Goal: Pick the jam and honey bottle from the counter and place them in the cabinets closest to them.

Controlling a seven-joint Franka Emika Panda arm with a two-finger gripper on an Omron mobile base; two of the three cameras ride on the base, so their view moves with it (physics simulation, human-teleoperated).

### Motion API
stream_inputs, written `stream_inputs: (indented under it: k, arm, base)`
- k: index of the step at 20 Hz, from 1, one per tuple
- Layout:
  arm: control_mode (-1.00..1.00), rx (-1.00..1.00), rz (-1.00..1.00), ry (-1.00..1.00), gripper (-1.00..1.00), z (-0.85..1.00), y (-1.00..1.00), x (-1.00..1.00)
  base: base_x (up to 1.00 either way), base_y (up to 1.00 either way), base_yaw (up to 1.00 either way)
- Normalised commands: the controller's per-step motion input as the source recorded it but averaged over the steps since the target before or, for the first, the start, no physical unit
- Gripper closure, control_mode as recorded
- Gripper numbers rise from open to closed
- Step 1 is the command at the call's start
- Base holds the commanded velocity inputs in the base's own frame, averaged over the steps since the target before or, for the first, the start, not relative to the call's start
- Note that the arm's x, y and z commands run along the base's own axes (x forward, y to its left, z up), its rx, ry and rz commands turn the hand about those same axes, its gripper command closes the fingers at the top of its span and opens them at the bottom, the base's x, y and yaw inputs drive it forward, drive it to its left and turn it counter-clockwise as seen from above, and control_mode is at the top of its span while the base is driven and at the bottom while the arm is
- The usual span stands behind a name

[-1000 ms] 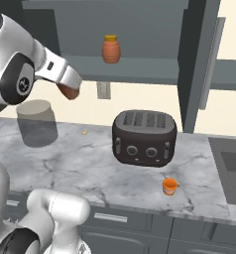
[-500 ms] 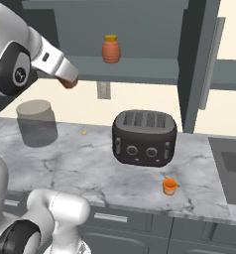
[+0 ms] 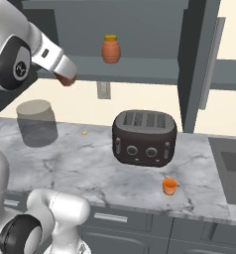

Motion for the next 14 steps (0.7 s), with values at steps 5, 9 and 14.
stream_inputs:
  k: [5,9,14]
  arm:
    - [-1.0,0.0,0.0,0.03,1.0,0.0,0.18,0.2]
    - [-1.0,0.0,0.0,0.04,1.0,0.0,0.17,0.42]
    - [-1.0,0.0,0.0,0.04,1.0,0.0,0.12,0.48]
  base:
    - [0.0,0.0,0.0]
    - [0.0,0.0,0.0]
    - [0.0,0.0,0.0]
